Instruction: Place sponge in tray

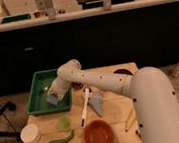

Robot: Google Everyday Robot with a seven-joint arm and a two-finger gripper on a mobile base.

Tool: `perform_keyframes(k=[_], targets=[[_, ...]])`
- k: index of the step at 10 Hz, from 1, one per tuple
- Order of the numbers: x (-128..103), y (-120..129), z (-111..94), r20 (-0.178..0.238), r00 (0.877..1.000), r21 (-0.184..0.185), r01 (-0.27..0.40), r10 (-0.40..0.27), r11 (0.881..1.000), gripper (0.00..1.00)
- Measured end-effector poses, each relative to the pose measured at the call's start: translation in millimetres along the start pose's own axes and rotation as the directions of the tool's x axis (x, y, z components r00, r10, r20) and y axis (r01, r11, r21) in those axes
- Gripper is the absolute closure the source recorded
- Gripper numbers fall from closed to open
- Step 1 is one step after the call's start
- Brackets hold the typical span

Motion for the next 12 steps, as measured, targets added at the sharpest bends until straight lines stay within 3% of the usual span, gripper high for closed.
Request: perform_keyframes(k=[3, 12], targets=[[-5.2, -3.8, 1.6, 0.025, 1.000, 0.022, -0.018, 0.017, 1.000, 1.00], [-5.7, -4.8, 4.3, 0.029, 0.999, 0.004, -0.031, 0.030, 1.000, 1.00]])
